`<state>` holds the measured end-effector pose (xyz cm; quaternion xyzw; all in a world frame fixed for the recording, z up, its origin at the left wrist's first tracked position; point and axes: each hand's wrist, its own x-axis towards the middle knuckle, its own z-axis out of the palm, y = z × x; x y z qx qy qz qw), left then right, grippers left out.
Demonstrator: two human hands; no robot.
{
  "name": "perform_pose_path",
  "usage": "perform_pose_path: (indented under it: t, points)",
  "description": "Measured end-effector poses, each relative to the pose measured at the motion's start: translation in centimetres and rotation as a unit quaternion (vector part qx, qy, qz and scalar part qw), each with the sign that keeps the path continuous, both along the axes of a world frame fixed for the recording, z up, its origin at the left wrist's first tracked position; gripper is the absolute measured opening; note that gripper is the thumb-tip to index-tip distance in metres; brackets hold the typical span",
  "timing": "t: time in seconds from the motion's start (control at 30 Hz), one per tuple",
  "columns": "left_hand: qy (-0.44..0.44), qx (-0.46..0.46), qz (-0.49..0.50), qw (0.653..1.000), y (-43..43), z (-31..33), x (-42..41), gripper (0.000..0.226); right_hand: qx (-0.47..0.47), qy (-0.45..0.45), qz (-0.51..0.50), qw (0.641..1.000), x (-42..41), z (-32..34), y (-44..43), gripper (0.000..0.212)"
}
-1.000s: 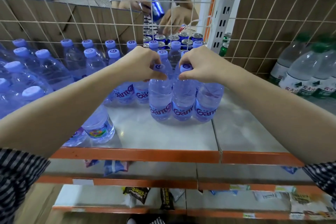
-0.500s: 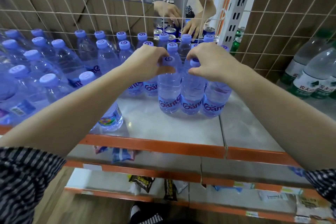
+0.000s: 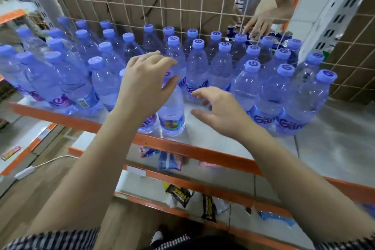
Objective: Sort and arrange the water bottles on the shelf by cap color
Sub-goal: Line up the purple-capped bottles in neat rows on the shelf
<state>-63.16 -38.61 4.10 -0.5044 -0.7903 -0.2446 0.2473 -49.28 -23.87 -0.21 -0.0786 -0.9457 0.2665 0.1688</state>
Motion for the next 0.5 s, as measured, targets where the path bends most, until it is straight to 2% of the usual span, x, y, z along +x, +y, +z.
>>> perform_pose_path:
  t: [0.1, 0.27, 0.4, 0.5]
  points:
    - [-0.01, 0.041, 0.004, 0.999, -1.7, -1.2, -2.3, 0.039, -0.072, -0.019, -0.038, 0.996, -1.9, -3.1, -2.5, 0.06]
    - [-0.083, 0.088, -0.034, 0.992, -3.5, -4.2, -4.7, 0.064, -0.182, 0.028, -0.154, 0.971, -4.3, -6.9, -5.6, 0.079]
    - [-0.154, 0.132, -0.06, 0.977, -4.4, -6.7, -4.8, 0.084, -0.158, 0.029, -0.283, 0.946, -6.1, -9.1, -7.9, 0.082]
    - [-0.194, 0.154, -0.056, 0.967, -5.1, -8.7, -4.8, 0.096, -0.155, 0.05, -0.303, 0.939, -6.5, -9.6, -8.4, 0.075]
